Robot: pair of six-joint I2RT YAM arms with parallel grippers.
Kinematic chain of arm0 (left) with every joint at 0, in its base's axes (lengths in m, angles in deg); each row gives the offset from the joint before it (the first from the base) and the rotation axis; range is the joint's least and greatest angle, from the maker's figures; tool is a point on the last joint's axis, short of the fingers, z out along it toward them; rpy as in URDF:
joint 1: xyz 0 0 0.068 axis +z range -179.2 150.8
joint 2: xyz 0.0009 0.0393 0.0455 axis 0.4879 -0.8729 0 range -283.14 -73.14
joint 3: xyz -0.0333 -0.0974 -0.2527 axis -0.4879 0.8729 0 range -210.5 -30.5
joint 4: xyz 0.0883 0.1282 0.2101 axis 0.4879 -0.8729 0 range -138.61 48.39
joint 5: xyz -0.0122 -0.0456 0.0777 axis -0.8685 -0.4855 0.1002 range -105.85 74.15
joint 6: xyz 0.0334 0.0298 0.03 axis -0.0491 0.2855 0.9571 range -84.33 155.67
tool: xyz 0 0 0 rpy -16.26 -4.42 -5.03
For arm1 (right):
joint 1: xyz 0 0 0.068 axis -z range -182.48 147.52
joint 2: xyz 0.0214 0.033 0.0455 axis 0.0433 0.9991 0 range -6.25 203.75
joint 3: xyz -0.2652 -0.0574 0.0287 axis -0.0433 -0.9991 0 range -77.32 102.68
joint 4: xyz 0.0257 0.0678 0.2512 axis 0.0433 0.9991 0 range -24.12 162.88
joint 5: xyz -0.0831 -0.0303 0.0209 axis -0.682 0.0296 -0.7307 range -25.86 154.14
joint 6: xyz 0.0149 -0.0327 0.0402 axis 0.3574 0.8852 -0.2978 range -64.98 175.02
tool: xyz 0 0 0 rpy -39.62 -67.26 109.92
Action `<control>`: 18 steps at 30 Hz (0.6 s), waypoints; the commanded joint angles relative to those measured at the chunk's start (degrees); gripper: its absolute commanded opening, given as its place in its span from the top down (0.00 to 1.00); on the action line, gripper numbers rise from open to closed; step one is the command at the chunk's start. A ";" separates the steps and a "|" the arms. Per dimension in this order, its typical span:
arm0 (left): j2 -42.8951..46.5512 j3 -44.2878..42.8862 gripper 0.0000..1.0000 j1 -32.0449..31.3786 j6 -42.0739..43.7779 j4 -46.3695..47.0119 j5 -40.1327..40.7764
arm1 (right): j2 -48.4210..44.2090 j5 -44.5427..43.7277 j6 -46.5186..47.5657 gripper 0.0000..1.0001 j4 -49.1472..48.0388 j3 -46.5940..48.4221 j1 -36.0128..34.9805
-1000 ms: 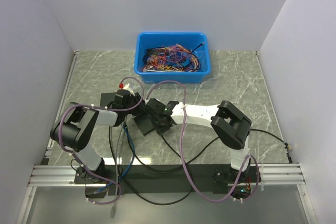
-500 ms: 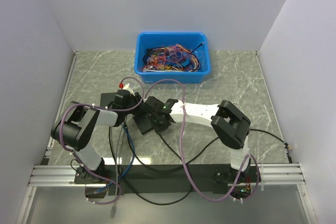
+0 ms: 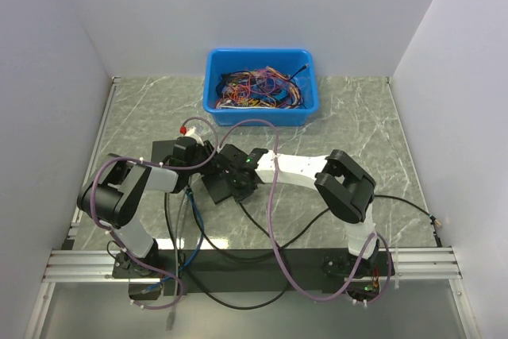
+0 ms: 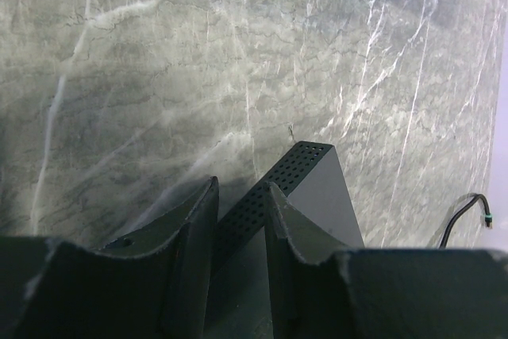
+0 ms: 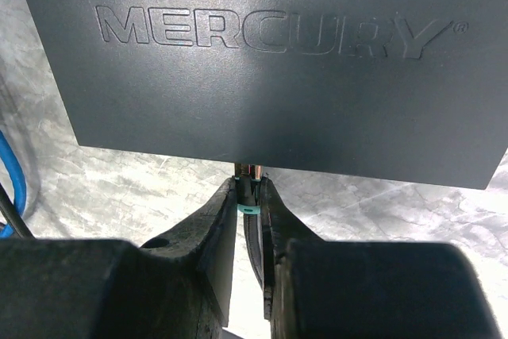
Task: Insert the plug into the switch port
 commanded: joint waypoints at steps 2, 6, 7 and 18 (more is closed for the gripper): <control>-1.53 1.52 0.65 -1.16 0.71 -1.58 -2.79 | -0.23 -2.99 -0.20 1.00 -6.30 1.50 1.75; -2.58 1.34 0.65 -1.33 0.98 -1.23 -3.23 | -0.67 -4.84 1.03 1.00 -6.03 1.24 2.28; -3.02 1.43 0.66 -1.33 0.98 -0.96 -3.40 | -1.10 -5.19 1.38 1.00 -6.21 1.06 2.45; -2.85 3.36 0.66 -3.70 0.10 0.62 -6.30 | -4.80 -5.80 8.14 1.00 -10.86 -4.74 5.36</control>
